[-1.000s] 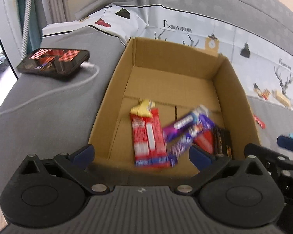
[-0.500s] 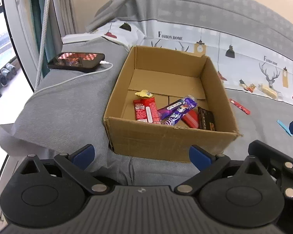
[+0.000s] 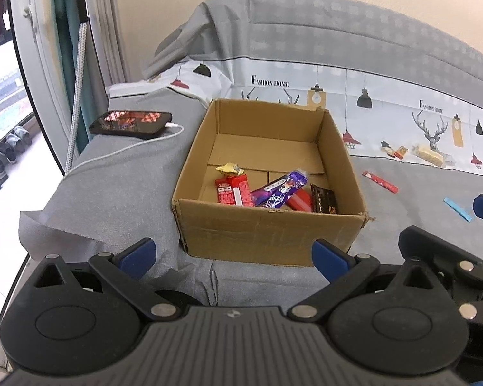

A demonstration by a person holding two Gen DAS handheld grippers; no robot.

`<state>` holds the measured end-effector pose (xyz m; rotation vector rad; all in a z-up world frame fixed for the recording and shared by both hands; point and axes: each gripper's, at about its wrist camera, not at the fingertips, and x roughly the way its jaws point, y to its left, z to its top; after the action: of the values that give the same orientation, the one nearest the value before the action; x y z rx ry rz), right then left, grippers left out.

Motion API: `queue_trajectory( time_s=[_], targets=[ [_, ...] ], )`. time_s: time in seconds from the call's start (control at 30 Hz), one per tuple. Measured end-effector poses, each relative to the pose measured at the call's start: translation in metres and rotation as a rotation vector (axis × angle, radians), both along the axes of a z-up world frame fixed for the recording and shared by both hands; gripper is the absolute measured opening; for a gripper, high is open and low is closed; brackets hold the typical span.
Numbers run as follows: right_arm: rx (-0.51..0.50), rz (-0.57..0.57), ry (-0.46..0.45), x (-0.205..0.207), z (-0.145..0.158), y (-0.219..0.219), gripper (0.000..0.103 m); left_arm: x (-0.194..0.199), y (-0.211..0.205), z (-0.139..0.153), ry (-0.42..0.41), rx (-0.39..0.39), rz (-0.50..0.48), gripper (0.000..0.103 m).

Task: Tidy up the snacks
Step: 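Lift both open tools up out of the box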

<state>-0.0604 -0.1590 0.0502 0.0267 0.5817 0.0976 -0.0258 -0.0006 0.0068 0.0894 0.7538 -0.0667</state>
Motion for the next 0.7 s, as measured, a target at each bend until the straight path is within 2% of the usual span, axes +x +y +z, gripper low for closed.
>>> queue_trajectory(
  time_s=[0.7],
  targets=[
    [0.016,-0.017,-0.006,-0.0034,-0.0004,-0.0026,0.102,-0.0032,-0.0005,0.0031,0.005,0.017,-0.002,0.103]
  ],
)
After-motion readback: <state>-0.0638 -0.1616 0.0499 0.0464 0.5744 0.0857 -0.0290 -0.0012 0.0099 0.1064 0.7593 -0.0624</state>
